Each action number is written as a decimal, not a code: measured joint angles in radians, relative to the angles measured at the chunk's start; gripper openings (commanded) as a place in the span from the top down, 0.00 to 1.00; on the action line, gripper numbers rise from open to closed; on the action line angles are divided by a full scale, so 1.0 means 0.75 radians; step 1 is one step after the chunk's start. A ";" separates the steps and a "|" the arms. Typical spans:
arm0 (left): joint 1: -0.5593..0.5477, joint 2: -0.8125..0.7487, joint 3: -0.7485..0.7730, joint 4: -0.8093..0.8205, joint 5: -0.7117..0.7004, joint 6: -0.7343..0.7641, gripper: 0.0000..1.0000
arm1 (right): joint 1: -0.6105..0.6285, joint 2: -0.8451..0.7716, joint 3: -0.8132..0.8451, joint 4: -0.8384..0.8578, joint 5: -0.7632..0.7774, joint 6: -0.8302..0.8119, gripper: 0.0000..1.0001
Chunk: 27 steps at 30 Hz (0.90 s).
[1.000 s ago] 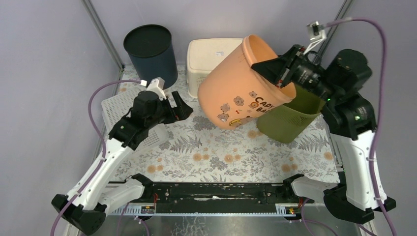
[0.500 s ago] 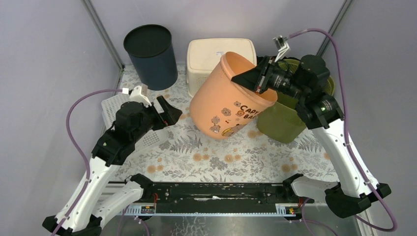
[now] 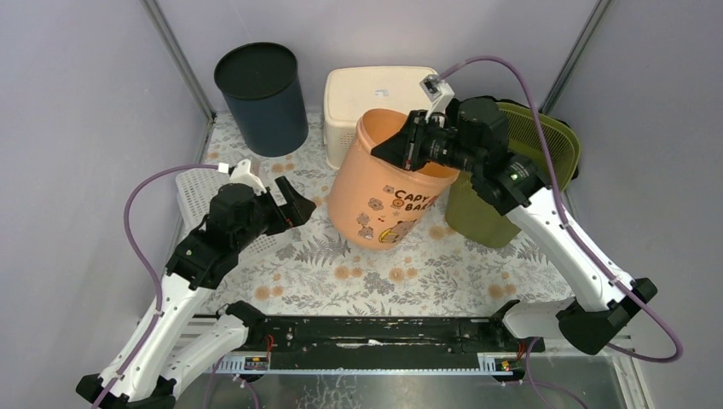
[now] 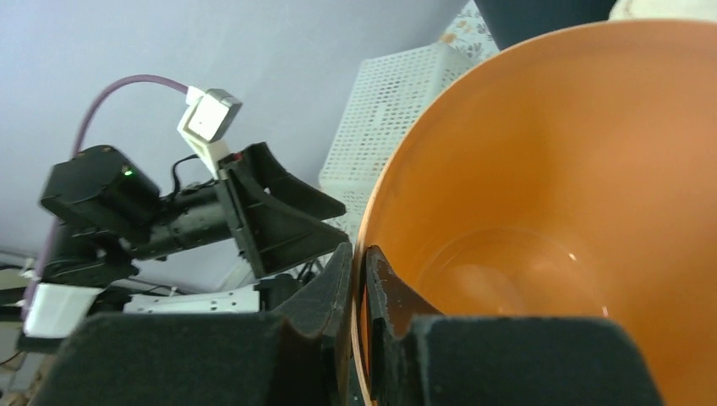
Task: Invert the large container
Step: Place the container at the center of the board.
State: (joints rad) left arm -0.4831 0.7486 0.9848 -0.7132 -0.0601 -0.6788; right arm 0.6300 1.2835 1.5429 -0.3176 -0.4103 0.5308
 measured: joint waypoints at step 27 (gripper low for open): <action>-0.001 0.009 -0.167 0.043 0.029 -0.017 0.00 | 0.386 0.279 -0.097 -0.036 0.697 -0.371 1.00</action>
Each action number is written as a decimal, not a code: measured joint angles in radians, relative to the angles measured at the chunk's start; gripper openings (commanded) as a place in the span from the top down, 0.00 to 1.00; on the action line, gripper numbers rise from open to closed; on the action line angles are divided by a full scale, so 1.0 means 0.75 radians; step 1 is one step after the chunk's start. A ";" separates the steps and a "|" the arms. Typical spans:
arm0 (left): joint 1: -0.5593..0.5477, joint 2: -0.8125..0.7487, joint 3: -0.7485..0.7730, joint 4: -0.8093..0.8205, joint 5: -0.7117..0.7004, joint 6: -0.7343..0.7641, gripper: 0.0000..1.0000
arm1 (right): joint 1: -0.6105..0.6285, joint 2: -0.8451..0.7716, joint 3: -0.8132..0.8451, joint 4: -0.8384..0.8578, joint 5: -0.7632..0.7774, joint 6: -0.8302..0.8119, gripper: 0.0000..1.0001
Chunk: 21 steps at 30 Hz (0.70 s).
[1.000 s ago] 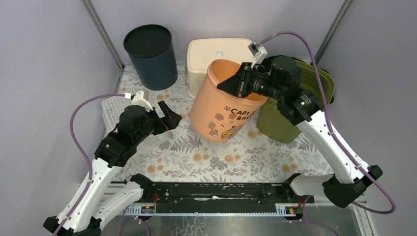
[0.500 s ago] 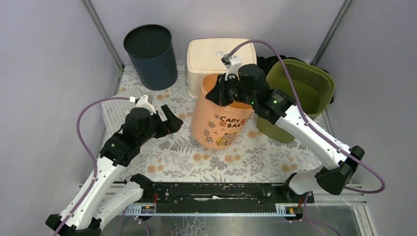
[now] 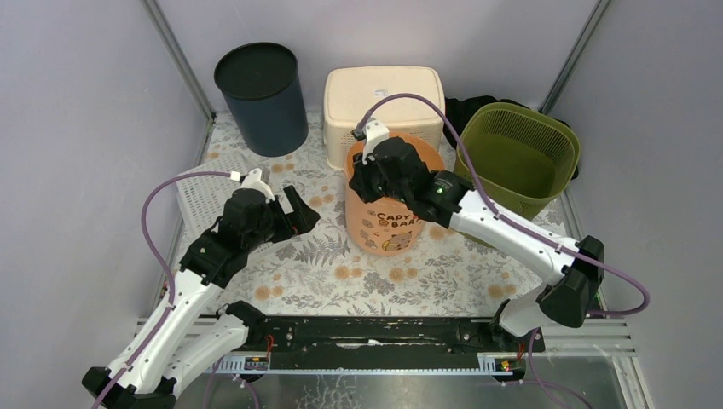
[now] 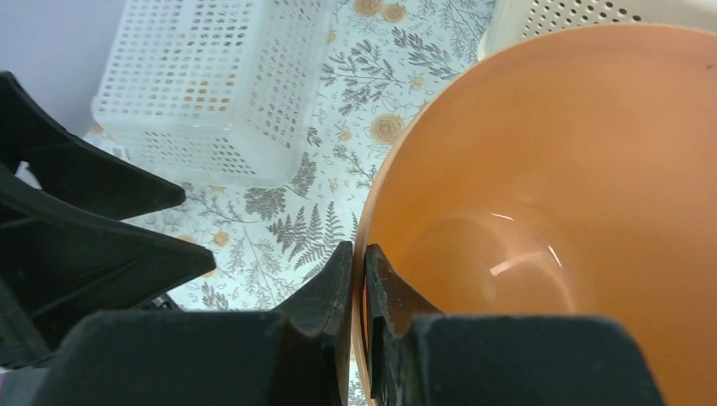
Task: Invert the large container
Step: Place the container at the center of the board.
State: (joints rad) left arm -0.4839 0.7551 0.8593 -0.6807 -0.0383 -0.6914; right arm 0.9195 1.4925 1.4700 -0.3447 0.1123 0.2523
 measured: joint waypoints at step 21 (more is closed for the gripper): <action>0.001 -0.002 0.000 0.020 0.001 -0.008 0.00 | 0.093 0.049 -0.027 -0.003 0.121 -0.032 0.35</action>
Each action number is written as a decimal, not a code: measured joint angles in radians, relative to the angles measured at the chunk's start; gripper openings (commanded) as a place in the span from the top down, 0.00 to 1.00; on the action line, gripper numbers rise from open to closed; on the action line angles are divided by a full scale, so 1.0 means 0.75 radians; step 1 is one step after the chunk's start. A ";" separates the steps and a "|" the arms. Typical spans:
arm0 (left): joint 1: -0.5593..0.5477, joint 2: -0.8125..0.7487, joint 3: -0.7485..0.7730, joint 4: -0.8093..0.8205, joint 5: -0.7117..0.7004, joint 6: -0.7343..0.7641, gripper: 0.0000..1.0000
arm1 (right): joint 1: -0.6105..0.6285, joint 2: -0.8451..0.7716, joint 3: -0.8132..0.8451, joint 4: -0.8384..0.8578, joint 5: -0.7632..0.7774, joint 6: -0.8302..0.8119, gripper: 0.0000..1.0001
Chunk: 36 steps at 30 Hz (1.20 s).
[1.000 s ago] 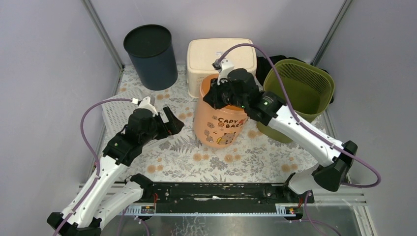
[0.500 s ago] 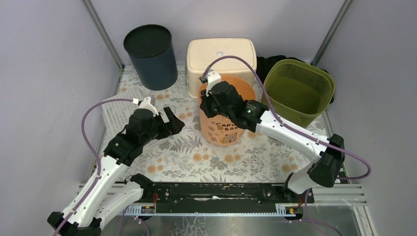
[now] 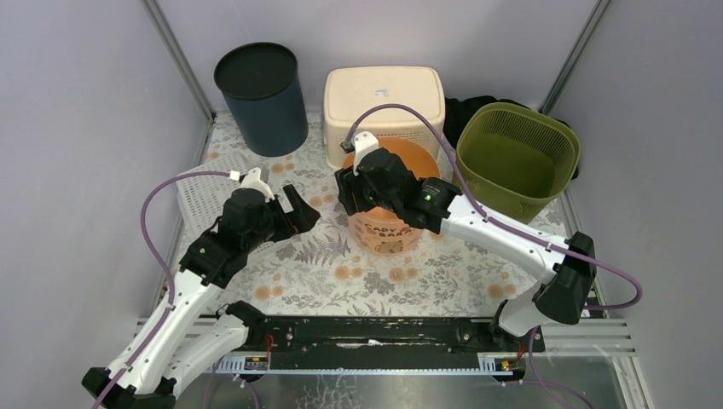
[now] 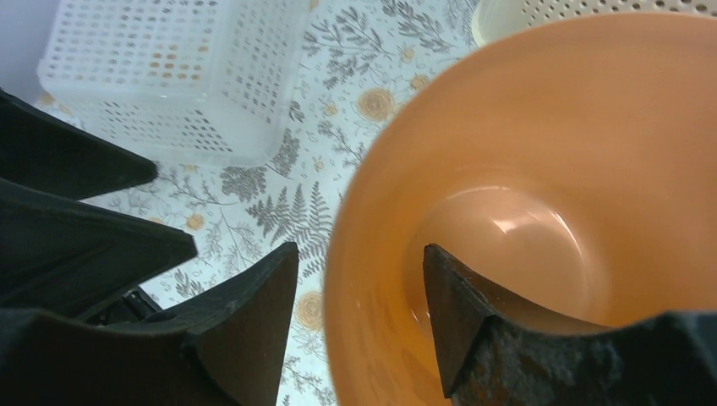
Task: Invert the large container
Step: Place the container at the center of the board, then move the container to the center of the board.
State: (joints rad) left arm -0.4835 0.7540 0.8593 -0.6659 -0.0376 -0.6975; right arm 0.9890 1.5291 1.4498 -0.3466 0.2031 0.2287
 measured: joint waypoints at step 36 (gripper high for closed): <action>-0.001 0.016 0.011 0.001 0.022 -0.003 0.00 | -0.282 -0.928 -0.465 -0.864 0.615 0.610 0.01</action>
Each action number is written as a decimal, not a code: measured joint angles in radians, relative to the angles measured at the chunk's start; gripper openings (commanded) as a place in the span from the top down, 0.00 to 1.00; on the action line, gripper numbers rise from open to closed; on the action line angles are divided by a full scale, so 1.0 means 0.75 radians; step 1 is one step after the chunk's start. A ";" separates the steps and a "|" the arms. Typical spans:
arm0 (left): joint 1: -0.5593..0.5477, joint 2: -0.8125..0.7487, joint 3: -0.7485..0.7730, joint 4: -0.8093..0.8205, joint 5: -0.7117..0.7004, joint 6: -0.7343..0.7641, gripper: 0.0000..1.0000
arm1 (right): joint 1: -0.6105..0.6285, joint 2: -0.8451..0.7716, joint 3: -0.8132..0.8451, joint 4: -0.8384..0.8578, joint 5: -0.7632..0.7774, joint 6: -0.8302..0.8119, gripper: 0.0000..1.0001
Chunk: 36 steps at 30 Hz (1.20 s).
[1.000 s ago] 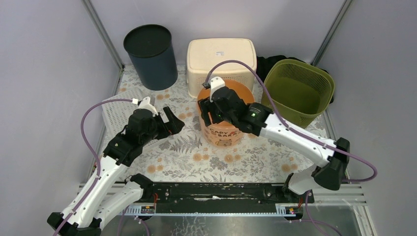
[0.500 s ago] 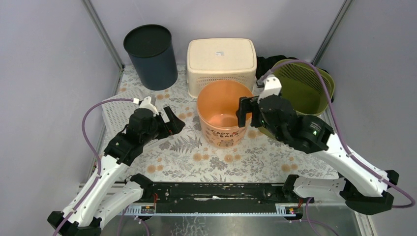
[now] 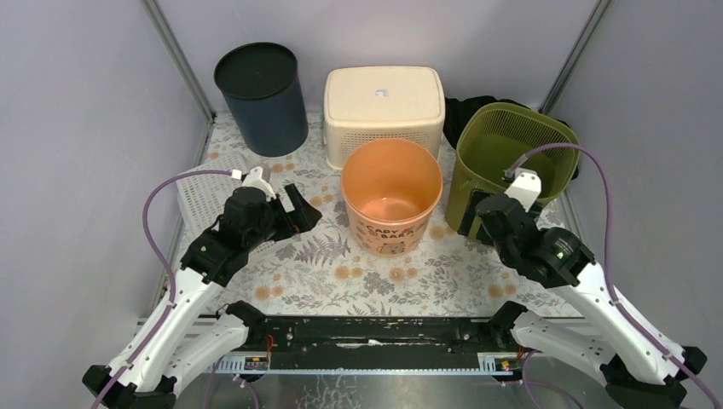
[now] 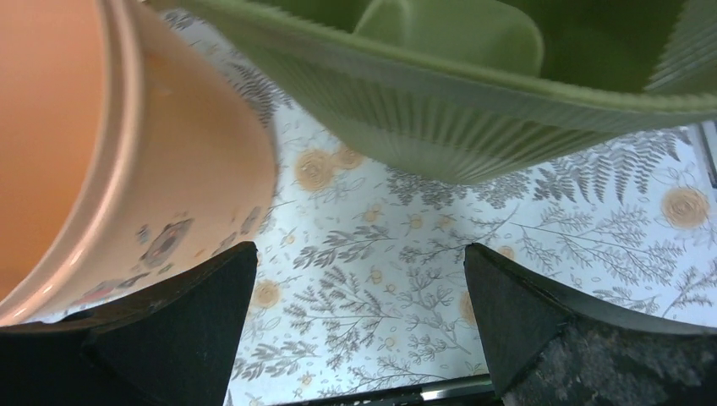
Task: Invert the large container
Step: Move the container to the center of the board.
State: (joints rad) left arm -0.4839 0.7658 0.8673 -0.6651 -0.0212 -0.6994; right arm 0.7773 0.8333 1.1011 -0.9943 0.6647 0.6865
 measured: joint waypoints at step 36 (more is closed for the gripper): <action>0.000 0.006 0.010 -0.002 0.001 0.002 0.00 | -1.061 0.574 -0.064 0.699 -0.598 -0.343 0.01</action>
State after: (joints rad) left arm -0.4839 0.7700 0.8745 -0.6662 -0.0208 -0.6979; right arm -0.0181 1.2640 1.0534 -0.4702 0.2161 0.4294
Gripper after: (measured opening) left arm 1.001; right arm 0.992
